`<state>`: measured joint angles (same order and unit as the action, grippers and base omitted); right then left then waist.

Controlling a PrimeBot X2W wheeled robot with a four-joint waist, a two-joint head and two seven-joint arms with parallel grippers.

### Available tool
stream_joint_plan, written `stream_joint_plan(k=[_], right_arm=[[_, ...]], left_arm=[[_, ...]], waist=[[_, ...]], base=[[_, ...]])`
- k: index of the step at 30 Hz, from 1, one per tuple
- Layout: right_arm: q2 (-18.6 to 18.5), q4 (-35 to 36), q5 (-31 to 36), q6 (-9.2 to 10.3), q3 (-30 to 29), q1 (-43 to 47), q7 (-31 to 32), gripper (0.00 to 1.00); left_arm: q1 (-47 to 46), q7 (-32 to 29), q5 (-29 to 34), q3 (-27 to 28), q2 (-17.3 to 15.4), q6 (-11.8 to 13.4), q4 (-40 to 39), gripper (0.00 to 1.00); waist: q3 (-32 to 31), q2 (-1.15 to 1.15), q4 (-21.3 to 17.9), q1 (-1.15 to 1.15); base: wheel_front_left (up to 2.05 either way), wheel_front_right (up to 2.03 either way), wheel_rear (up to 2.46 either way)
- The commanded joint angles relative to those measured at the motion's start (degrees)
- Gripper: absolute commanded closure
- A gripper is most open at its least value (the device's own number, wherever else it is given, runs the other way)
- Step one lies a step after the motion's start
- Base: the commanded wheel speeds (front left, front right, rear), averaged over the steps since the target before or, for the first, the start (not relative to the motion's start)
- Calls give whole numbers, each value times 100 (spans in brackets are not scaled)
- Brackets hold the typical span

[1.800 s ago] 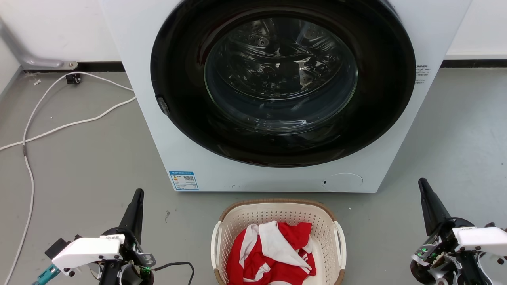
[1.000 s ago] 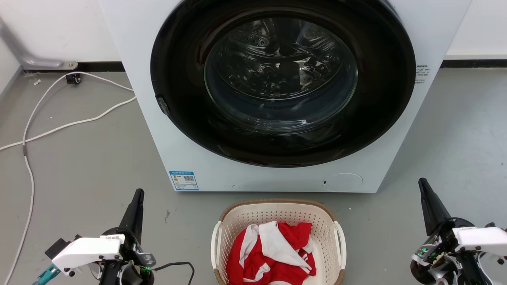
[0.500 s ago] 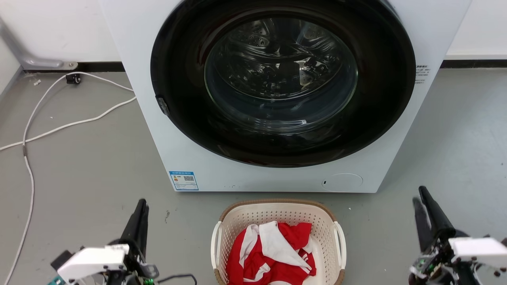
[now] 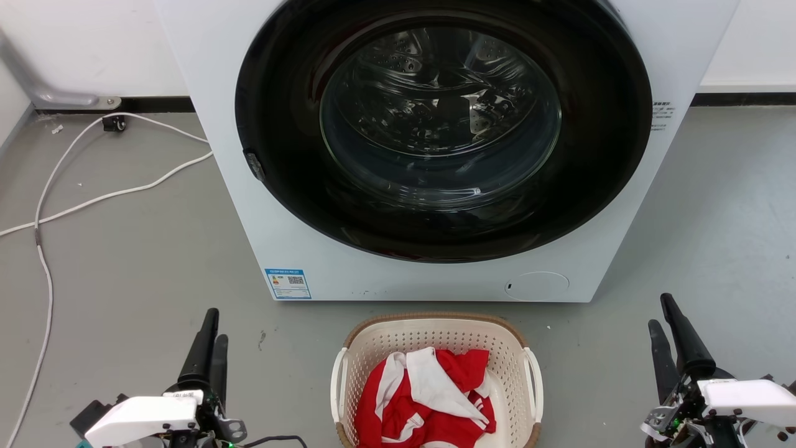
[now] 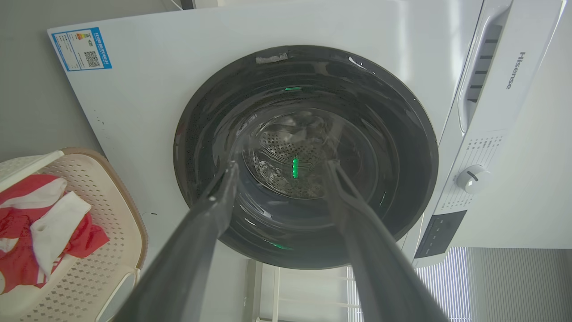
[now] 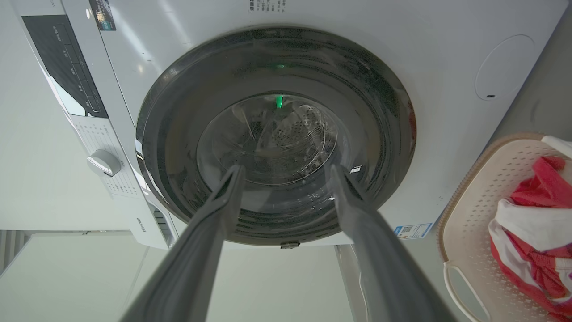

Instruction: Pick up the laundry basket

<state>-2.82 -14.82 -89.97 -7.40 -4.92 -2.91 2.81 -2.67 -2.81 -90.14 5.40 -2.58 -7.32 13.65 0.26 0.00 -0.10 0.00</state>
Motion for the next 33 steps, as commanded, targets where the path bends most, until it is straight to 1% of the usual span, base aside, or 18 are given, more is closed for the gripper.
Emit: stream_joint_plan(k=[1,8,12,16,19,22,25,27,33], right_arm=[[-15,142,131,-10,-4,-72,-67,0],[-15,148,883,-10,-129,-97,-242,0],[-15,307,1516,-10,-254,-138,-337,0],[-15,483,2195,-10,-322,-165,-427,0],[-15,710,2765,-11,-351,-196,-493,0],[-15,994,3275,-11,-282,-213,-555,0],[-14,1211,3832,-11,-58,-164,-612,0],[-15,1317,4190,-11,55,-125,-656,0],[-15,1491,5009,-12,197,-44,-771,0]], left_arm=[[-41,71,122,37,-21,-4,-136,0],[-45,244,686,316,-23,-3,-121,0],[-62,338,1095,468,-24,57,-277,0],[-53,429,1542,486,-25,72,-538,0],[-15,492,2012,409,-26,52,-831,0],[38,555,2611,273,-26,178,-1082,0],[60,618,3158,63,-27,332,-1267,0],[78,657,3577,-97,-28,354,-1355,0],[138,773,4629,-481,-29,544,-1538,0]], waist=[[0,0,-1,0],[-1,0,-2,0],[5,0,-2,0],[10,0,-2,0],[17,0,-2,0],[27,0,-2,0],[35,0,-3,0],[40,0,-4,0],[53,0,-14,0]], base=[[0,0,0],[0,0,0],[0,0,0],[0,0,0],[0,0,0],[0,0,0],[0,0,0],[0,0,0],[0,0,0]])
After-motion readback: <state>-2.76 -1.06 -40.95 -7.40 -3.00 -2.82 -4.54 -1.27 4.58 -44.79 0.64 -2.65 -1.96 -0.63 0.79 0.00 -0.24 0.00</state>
